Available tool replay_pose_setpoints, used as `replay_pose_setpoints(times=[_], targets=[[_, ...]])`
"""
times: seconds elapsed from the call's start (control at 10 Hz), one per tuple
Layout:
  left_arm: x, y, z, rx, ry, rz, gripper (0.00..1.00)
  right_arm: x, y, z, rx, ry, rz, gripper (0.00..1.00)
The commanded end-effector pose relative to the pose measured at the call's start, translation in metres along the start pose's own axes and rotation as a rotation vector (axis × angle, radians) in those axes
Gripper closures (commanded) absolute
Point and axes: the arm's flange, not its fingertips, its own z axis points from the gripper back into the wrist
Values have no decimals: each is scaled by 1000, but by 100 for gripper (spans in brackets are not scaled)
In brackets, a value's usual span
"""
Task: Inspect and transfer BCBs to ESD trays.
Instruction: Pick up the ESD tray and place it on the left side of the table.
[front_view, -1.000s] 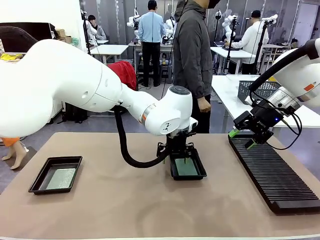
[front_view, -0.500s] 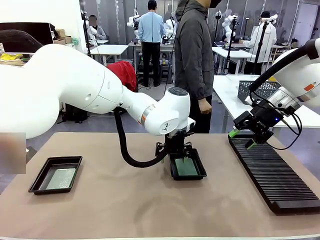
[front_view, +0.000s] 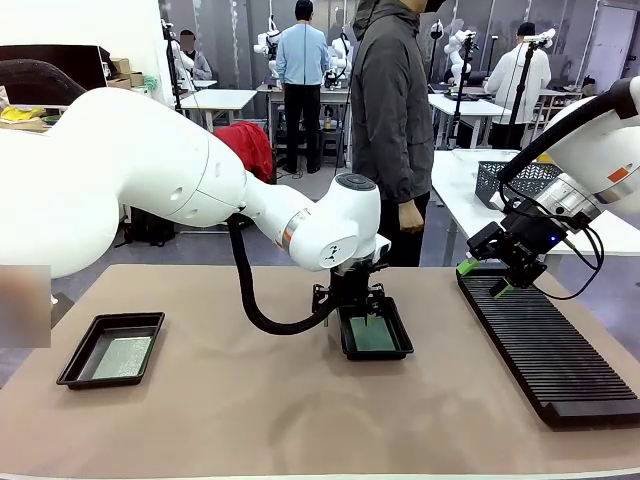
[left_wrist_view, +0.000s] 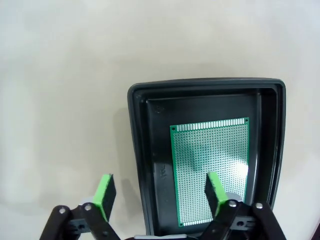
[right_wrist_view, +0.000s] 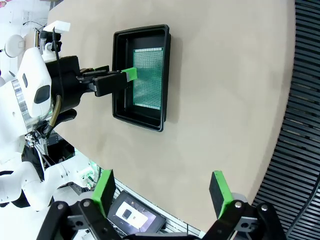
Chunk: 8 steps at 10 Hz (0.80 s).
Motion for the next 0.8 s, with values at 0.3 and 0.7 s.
replay_pose_setpoints(times=[0.3, 0.7], targets=[[9, 4, -2, -4, 30, 1, 20, 0, 2, -1, -5, -11, -24, 0], [20, 14, 0, -13, 50, 9, 47, 0, 2, -1, -5, -11, -24, 0]])
